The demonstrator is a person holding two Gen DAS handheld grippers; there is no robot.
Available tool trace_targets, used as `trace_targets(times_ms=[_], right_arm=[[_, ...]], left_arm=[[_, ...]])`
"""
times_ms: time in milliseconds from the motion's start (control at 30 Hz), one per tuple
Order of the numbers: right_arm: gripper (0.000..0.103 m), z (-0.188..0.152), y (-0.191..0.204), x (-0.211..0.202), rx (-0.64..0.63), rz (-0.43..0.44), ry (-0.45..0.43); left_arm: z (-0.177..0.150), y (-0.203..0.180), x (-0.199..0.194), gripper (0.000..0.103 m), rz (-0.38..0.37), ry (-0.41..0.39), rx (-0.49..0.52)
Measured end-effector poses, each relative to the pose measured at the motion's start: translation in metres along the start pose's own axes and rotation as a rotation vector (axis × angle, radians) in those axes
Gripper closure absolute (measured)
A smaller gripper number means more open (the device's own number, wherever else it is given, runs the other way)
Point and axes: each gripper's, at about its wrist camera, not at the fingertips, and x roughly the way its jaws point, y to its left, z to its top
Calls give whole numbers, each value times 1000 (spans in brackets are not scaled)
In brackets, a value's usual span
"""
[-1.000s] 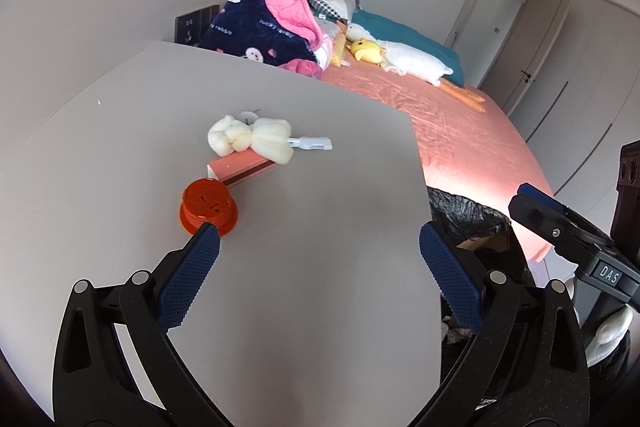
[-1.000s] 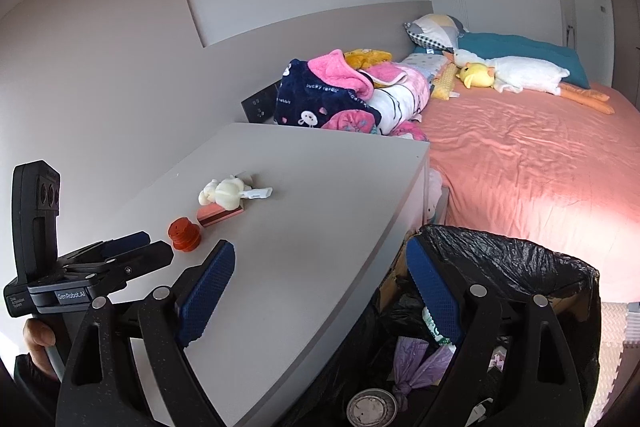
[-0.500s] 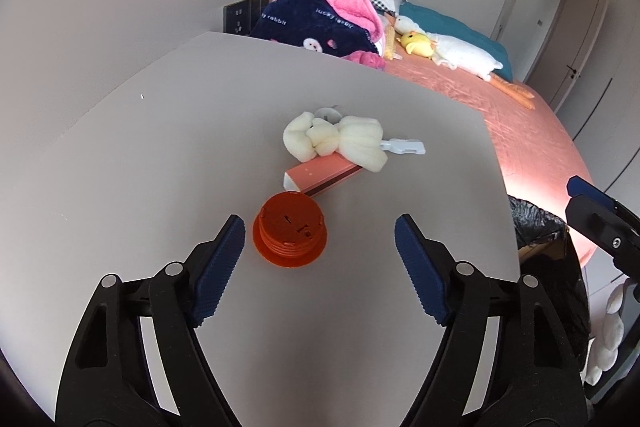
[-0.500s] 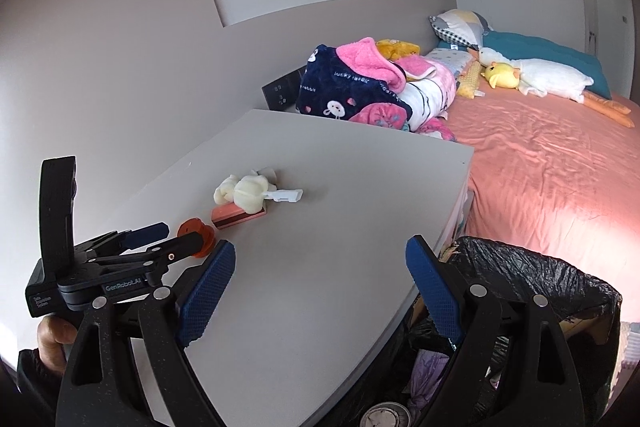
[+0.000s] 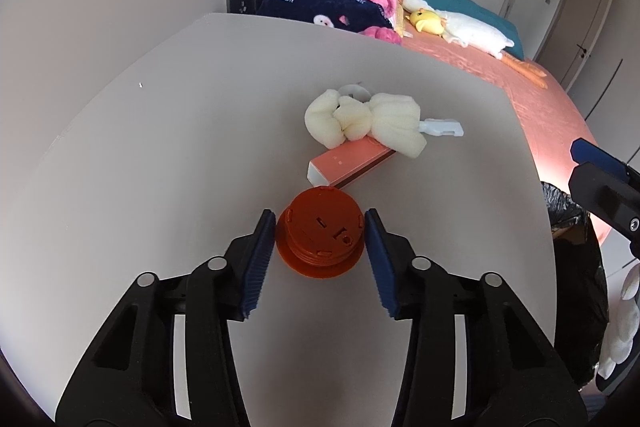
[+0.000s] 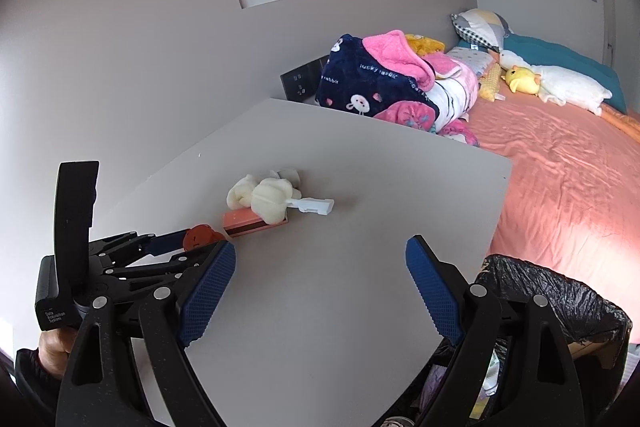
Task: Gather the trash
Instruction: 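Grasp the white foam toy with the right tool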
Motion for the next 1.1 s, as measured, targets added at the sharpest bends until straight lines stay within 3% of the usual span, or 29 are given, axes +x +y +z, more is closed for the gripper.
trace_targets(times_ms=[500,933,1100], right_arm=[[16,18,27,48,-73,-14,46],[16,31,51,94,-166,-29,102],[24,34,51,107,-162,-9,140]], left_arm=[[-1,31,-18,61,-29,-57,-118],[-1,76,-32,61,35,-100,-226],[-2,83,-32,61,33,-93,-241]])
